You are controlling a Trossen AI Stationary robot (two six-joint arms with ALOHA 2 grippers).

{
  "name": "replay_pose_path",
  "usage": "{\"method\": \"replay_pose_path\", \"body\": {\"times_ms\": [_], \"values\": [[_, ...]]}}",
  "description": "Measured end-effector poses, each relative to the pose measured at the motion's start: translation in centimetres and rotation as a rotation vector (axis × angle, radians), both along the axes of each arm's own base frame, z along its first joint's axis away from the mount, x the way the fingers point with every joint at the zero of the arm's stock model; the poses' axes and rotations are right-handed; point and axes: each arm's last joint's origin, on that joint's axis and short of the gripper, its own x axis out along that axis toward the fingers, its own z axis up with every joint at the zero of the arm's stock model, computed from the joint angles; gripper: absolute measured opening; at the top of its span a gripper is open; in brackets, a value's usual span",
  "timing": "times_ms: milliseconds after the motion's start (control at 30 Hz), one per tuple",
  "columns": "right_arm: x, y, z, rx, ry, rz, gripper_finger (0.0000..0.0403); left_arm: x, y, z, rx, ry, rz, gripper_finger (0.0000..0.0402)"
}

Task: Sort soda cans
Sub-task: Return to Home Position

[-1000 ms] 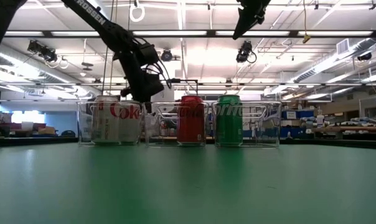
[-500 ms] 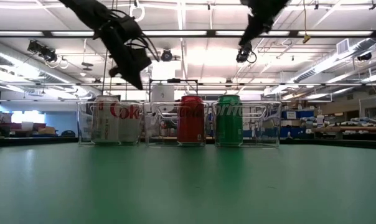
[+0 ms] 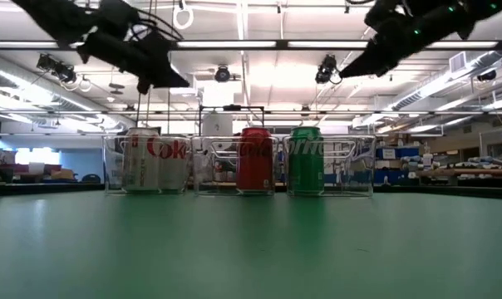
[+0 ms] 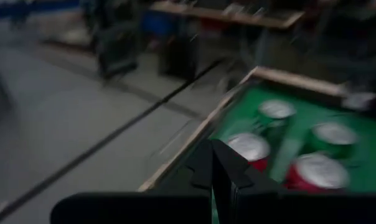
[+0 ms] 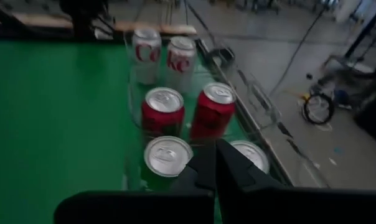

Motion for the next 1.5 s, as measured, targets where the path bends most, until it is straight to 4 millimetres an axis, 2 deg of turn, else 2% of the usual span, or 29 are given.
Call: {"method": "replay_pose_path", "body": {"times_ms": [233, 400, 667, 900, 1267, 1367, 1500], "values": [[-1.3, 1.4, -4.4, 0.000, -0.146, 0.051, 0.0000, -0.7, -3.6, -0.2, 0.128, -0.171, -0.188, 0.0000], [-2.2, 2.3, -6.3, 0.000, -0.203, 0.069, 0.0000, -0.4, -5.3, -0.9, 0.156, -0.216, -0.293, 0.0000], [-3.0, 3.6, -7.4, 0.001, -0.260, 0.146, 0.0000, 0.5, -7.1, -2.6, 0.172, -0.179, -0.412, 0.0000], [-4.3, 4.5, -9.2, 0.016, -0.288, 0.179, 0.0000, 0.6, -8.2, -4.2, 0.189, -0.167, -0.469, 0.0000], [-6.6, 5.7, -12.0, 0.081, -0.362, 0.232, 0.0000, -1.6, -9.7, -5.7, 0.228, -0.240, -0.532, 0.0000], [-7.1, 5.8, -12.2, 0.097, -0.345, 0.212, 0.0000, -2.5, -10.3, -5.8, 0.252, -0.268, -0.546, 0.0000], [-7.6, 6.0, -11.6, 0.043, -0.403, 0.203, 0.0000, -3.7, -11.1, -6.5, 0.271, -0.305, -0.548, 0.0000]]}}
